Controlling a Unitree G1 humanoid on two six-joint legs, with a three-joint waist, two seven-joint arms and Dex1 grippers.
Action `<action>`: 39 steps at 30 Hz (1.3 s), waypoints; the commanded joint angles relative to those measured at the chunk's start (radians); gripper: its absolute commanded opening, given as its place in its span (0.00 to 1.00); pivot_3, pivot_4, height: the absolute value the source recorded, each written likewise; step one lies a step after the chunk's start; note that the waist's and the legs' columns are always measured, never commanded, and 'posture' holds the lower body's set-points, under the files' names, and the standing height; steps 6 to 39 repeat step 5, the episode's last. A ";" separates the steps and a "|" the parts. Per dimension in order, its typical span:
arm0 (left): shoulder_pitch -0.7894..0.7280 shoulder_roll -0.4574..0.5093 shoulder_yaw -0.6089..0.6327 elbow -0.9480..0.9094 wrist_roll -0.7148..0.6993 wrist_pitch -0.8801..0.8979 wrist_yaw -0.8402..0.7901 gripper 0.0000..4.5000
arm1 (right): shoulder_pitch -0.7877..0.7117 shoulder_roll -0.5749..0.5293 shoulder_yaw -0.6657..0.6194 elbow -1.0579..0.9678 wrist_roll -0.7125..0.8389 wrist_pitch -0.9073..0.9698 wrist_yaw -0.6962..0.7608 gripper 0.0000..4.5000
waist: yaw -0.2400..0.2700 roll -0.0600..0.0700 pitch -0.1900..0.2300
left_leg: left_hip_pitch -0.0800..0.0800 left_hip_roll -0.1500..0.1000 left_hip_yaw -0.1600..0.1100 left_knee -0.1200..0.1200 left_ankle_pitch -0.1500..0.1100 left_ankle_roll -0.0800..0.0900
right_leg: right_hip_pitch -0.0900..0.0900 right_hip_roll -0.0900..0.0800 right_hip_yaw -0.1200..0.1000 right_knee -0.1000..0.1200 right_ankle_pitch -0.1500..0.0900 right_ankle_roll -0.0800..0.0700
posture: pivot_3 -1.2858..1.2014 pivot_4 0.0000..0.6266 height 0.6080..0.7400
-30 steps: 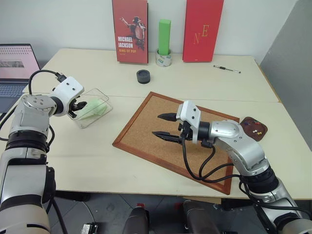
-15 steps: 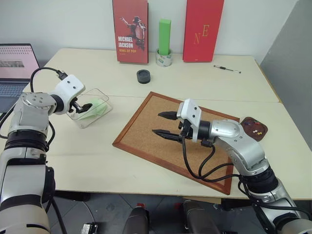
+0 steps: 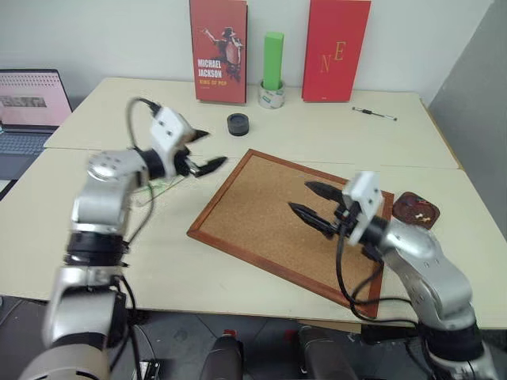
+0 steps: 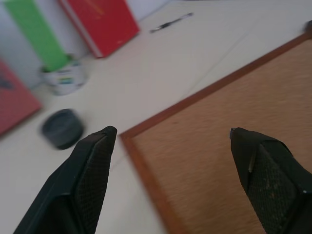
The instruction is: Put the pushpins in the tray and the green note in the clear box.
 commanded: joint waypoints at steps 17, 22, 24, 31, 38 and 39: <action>0.112 -0.072 -0.060 -0.101 -0.027 -0.040 0.004 0.88 | 0.093 0.027 -0.017 -0.083 -0.076 -0.113 -0.112 0.66 | -0.015 0.000 0.000 | 0.007 0.000 0.002 0.000 0.000 0.000 | 0.001 0.001 0.002 0.008 -0.001 -0.001 | 0.52 0.24 1.00; 0.112 -0.072 -0.060 -0.101 -0.027 -0.040 0.004 0.88 | 0.093 0.027 -0.017 -0.083 -0.076 -0.113 -0.112 0.66 | -0.015 0.000 0.000 | 0.007 0.000 0.002 0.000 0.000 0.000 | 0.001 0.001 0.002 0.008 -0.001 -0.001 | 0.52 0.24 1.00; 0.112 -0.072 -0.060 -0.101 -0.027 -0.040 0.004 0.88 | 0.093 0.027 -0.017 -0.083 -0.076 -0.113 -0.112 0.66 | -0.015 0.000 0.000 | 0.007 0.000 0.002 0.000 0.000 0.000 | 0.001 0.001 0.002 0.008 -0.001 -0.001 | 0.52 0.24 1.00; 0.112 -0.072 -0.060 -0.101 -0.027 -0.040 0.004 0.88 | 0.093 0.027 -0.017 -0.083 -0.076 -0.113 -0.112 0.66 | -0.015 0.000 0.000 | 0.007 0.000 0.002 0.000 0.000 0.000 | 0.001 0.001 0.002 0.008 -0.001 -0.001 | 0.52 0.24 1.00; 0.112 -0.072 -0.060 -0.101 -0.027 -0.040 0.004 0.88 | 0.093 0.027 -0.017 -0.083 -0.076 -0.113 -0.112 0.66 | -0.015 0.000 0.000 | 0.007 0.000 0.002 0.000 0.000 0.000 | 0.001 0.001 0.002 0.008 -0.001 -0.001 | 0.52 0.24 1.00; 0.112 -0.072 -0.060 -0.101 -0.027 -0.040 0.004 0.88 | 0.093 0.027 -0.017 -0.083 -0.076 -0.113 -0.112 0.66 | -0.015 0.000 0.000 | 0.007 0.000 0.002 0.000 0.000 0.000 | 0.001 0.001 0.002 0.008 -0.001 -0.001 | 0.52 0.24 1.00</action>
